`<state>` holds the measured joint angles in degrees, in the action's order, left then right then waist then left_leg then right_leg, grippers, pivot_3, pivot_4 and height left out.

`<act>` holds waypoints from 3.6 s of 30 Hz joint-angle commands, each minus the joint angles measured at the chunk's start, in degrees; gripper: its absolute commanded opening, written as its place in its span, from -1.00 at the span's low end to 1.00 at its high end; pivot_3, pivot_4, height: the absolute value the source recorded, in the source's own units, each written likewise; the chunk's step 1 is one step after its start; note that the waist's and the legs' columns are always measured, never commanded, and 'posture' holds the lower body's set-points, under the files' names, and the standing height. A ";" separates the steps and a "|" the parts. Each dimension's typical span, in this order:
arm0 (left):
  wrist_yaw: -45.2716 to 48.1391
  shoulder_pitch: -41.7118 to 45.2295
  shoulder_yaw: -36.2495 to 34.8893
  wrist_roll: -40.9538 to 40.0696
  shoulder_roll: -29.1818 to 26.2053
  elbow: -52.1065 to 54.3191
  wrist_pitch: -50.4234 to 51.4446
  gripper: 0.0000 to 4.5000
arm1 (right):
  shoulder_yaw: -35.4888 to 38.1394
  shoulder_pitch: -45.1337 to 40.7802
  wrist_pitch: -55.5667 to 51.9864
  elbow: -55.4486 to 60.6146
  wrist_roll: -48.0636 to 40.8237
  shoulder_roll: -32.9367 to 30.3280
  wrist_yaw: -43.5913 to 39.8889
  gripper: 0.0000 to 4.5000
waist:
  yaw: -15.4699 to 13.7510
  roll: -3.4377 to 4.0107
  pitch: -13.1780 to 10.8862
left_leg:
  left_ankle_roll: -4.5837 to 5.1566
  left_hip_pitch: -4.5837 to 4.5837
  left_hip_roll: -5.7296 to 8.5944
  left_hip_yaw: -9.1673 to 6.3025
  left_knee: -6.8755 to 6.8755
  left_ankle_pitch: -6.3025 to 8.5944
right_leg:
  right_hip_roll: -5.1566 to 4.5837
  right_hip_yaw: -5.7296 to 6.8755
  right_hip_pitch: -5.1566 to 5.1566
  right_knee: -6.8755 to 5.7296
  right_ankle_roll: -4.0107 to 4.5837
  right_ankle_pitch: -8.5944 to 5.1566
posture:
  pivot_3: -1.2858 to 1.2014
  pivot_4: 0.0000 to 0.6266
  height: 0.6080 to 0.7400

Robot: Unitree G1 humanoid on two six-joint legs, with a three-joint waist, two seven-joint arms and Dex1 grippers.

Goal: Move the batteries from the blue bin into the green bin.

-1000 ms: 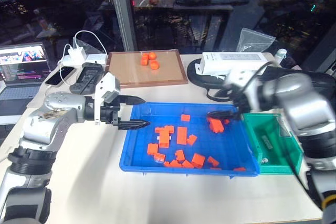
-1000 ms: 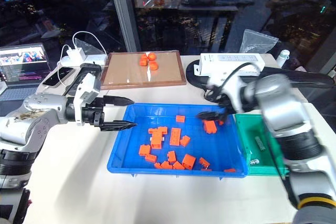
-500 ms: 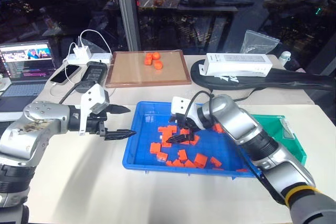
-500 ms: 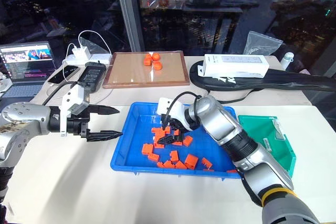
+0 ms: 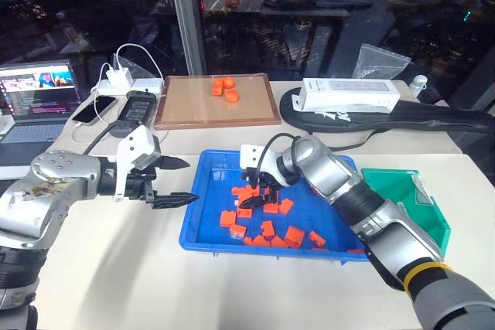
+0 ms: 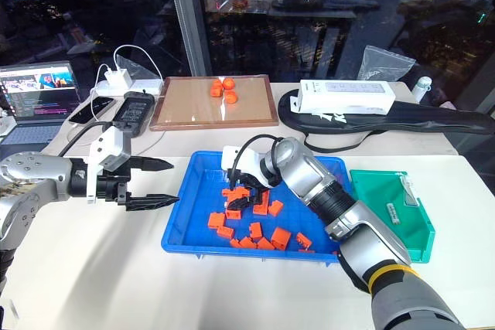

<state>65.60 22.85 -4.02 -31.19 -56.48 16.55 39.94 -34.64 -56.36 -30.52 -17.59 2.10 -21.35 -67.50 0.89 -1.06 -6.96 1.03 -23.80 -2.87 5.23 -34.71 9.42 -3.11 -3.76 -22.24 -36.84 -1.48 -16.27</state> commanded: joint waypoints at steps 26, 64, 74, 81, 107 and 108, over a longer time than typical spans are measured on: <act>-0.72 0.40 -0.29 0.15 -0.07 0.44 -1.98 1.00 | 4.08 -1.26 -3.48 3.57 1.13 -4.65 -5.36 0.56 | -0.17 -0.02 -0.01 | -0.01 -0.01 0.03 0.00 -0.01 0.00 | -0.06 0.01 -0.01 0.00 0.01 -0.01 | 0.03 -0.52 1.00; 3.22 4.19 1.61 1.99 0.44 -3.98 -4.04 1.00 | 18.70 3.69 -9.35 17.00 -12.18 -15.53 -6.94 0.78 | -0.10 -0.06 -0.06 | -0.01 -0.03 0.00 0.01 0.01 0.03 | -0.07 0.00 -0.01 0.10 0.04 -0.04 | 0.03 -0.52 1.00; 2.19 5.79 0.61 -0.26 2.46 -4.01 -2.75 1.00 | 17.77 4.21 11.34 14.81 -4.38 -17.31 0.81 0.78 | -0.16 -0.06 -0.07 | -0.01 -0.03 0.01 -0.01 0.02 0.03 | -0.06 0.00 -0.01 0.08 0.03 -0.04 | 0.03 -0.52 1.00; 0.40 8.70 0.75 -1.47 4.80 -5.11 -1.89 1.00 | 16.48 6.03 15.88 15.75 -1.87 -18.69 0.51 0.78 | -0.16 -0.07 -0.07 | -0.01 -0.03 0.01 0.04 0.02 0.03 | -0.05 0.00 -0.01 0.08 0.03 -0.04 | 0.03 -0.52 1.00; -27.72 22.31 3.26 -10.83 37.58 -14.33 26.88 1.00 | 18.91 8.81 16.11 24.94 0.91 -19.09 4.66 0.78 | -0.19 -0.10 -0.09 | -0.01 0.00 0.12 -0.40 -0.07 0.01 | -0.03 -0.08 0.13 0.04 -0.09 0.01 | 0.03 -0.52 1.00; -27.86 22.47 3.16 -10.90 37.92 -14.54 26.94 1.00 | 18.94 8.96 15.88 25.24 0.89 -19.14 4.66 0.78 | -0.18 -0.10 -0.08 | -0.02 0.00 0.12 -0.40 -0.07 0.01 | -0.03 -0.08 0.13 0.05 -0.09 0.01 | 0.03 -0.52 1.00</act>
<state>38.02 44.13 -0.67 -41.65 -19.06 1.70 67.09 -17.96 -47.02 -14.06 5.33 3.51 -39.86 -63.40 0.71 -1.17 -7.04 1.01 -23.80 -2.75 4.83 -34.77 9.44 -3.14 -3.85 -22.11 -36.79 -1.57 -16.26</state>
